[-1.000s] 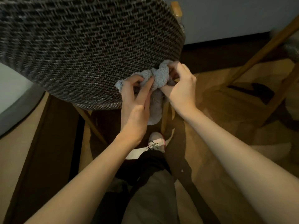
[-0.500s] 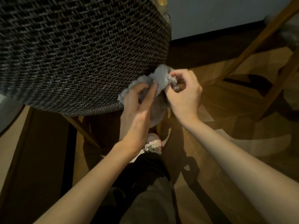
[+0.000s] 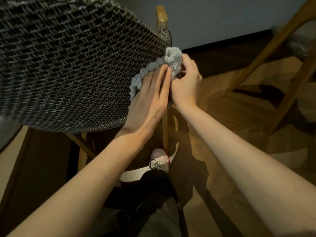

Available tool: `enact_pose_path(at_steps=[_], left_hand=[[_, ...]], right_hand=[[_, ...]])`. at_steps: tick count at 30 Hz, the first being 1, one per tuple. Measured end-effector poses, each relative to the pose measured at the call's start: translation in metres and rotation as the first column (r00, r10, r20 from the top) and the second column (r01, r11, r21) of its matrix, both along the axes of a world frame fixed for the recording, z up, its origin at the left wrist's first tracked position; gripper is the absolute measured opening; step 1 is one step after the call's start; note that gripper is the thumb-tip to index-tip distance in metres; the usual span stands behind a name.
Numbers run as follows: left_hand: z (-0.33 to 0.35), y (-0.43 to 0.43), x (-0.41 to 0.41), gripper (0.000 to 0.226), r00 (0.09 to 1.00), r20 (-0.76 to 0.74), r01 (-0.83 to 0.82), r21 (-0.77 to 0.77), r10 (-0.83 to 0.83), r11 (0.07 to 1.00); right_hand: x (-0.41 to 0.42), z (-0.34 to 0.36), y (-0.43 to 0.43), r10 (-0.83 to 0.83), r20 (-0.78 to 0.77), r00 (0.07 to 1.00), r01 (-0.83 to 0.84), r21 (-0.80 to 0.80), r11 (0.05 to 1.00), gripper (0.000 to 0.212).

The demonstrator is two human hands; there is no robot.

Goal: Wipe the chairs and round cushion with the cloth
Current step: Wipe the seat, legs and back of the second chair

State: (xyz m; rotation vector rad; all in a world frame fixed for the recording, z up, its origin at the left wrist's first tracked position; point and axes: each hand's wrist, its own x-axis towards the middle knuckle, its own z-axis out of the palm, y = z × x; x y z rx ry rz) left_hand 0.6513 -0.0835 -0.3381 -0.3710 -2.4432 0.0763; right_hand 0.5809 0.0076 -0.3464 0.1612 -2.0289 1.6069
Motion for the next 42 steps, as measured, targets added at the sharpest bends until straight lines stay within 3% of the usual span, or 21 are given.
enact_pose_path(at_steps=[3,7,10,12,14,17,20,26,33,36,42], left_hand=[[-0.011,0.002,-0.002,0.054,0.988,0.155,-0.004,0.012,0.002,1.0],[-0.037,-0.003,0.007,0.052,0.957,0.271,-0.047,-0.21,0.105,0.976],[-0.047,-0.011,0.019,0.057,0.894,0.428,-0.119,-0.057,0.131,0.991],[-0.042,-0.016,0.029,0.057,0.853,0.521,-0.081,0.117,0.008,0.99],[-0.03,-0.019,0.042,0.055,0.877,0.472,-0.049,0.268,-0.086,0.962],[-0.008,-0.023,0.068,0.055,0.929,0.353,-0.02,0.35,-0.113,0.936],[0.015,-0.025,0.096,0.055,0.904,0.397,-0.047,0.466,-0.161,0.884],[0.05,-0.038,0.172,0.017,0.912,0.4,-0.146,0.513,-0.085,0.846],[0.092,-0.057,0.259,0.01,0.932,0.362,-0.274,0.735,-0.018,0.621],[0.109,-0.064,0.288,0.01,0.932,0.357,-0.296,0.856,-0.07,0.424],[0.133,-0.079,0.343,0.024,0.93,0.348,-0.328,0.932,-0.122,0.157]], right_hand=[[-0.006,-0.022,0.007,0.088,0.196,0.977,-0.103,0.066,0.992,0.028],[0.005,-0.053,0.023,0.18,0.379,0.908,-0.237,0.108,0.966,0.025],[0.023,-0.065,0.032,0.143,0.4,0.905,-0.201,0.107,0.974,0.02],[0.036,-0.058,0.034,0.138,0.332,0.933,-0.18,0.099,0.979,0.019],[0.052,-0.042,0.036,0.142,0.244,0.959,-0.167,0.086,0.982,0.021],[0.08,-0.013,0.043,0.192,0.174,0.966,-0.202,0.045,0.978,0.024],[0.113,0.012,0.05,0.262,0.195,0.945,-0.272,0.026,0.962,0.023],[0.182,0.046,0.059,0.374,0.241,0.895,-0.38,-0.025,0.925,0.02],[0.252,0.09,0.041,0.48,0.316,0.818,-0.502,-0.012,0.865,0.018],[0.276,0.109,0.029,0.524,0.334,0.783,-0.558,0.007,0.83,0.019],[0.316,0.139,0.002,0.598,0.392,0.699,-0.675,0.085,0.733,0.035]])
